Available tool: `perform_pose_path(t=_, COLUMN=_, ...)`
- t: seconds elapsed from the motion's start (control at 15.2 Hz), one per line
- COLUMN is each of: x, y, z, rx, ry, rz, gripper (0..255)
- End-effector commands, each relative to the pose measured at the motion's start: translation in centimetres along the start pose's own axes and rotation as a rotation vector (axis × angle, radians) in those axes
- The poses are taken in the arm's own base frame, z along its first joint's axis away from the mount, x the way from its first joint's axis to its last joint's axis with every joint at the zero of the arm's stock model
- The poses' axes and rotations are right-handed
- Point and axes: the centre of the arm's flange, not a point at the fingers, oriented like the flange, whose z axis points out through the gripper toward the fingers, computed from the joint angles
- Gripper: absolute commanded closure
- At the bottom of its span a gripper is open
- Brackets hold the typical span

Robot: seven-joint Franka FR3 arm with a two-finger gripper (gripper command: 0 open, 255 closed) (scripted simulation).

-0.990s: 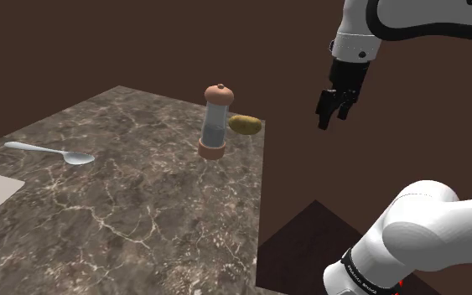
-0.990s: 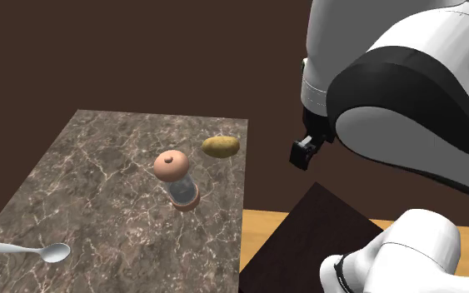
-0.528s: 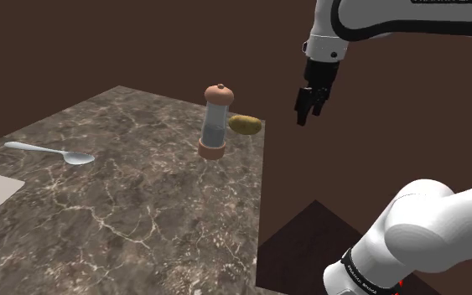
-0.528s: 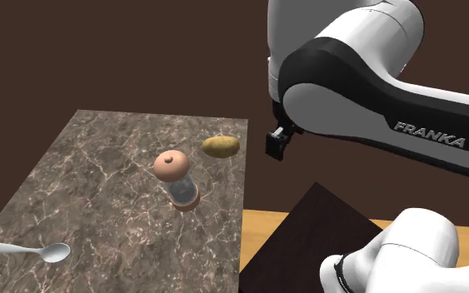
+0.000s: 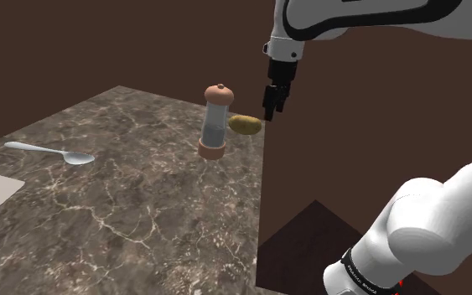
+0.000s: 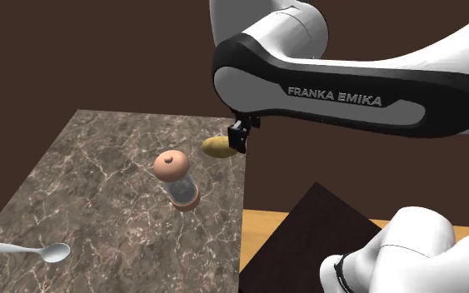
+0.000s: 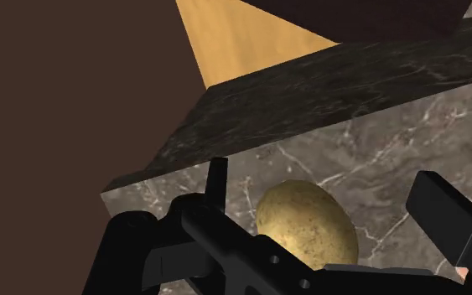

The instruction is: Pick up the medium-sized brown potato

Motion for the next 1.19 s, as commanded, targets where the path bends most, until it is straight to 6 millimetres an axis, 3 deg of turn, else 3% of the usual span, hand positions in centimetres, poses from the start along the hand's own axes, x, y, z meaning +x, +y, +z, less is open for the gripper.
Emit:
perform_pose_path(t=0.0, x=2.7, y=-0.1, z=0.4, rx=0.014, ry=0.003, rz=-0.061, gripper=0)
perform_pose_path(t=0.33, x=9.0, y=-1.4, z=1.3, rx=0.048, ry=0.009, rz=-0.208, gripper=0)
perform_pose_path(t=0.86, x=9.6, y=-1.5, z=5.3, rx=0.049, ry=0.009, rz=-0.21, gripper=0)
perform_pose_path(t=0.99, x=9.6, y=-1.5, z=5.3, rx=0.049, ry=0.009, rz=-0.21, gripper=0)
perform_pose_path(t=1.06, x=9.6, y=-1.5, z=5.3, rx=0.049, ry=0.009, rz=-0.21, gripper=255)
perform_pose_path(t=1.12, x=9.6, y=-1.5, z=5.3, rx=0.049, ry=0.009, rz=-0.21, gripper=255)
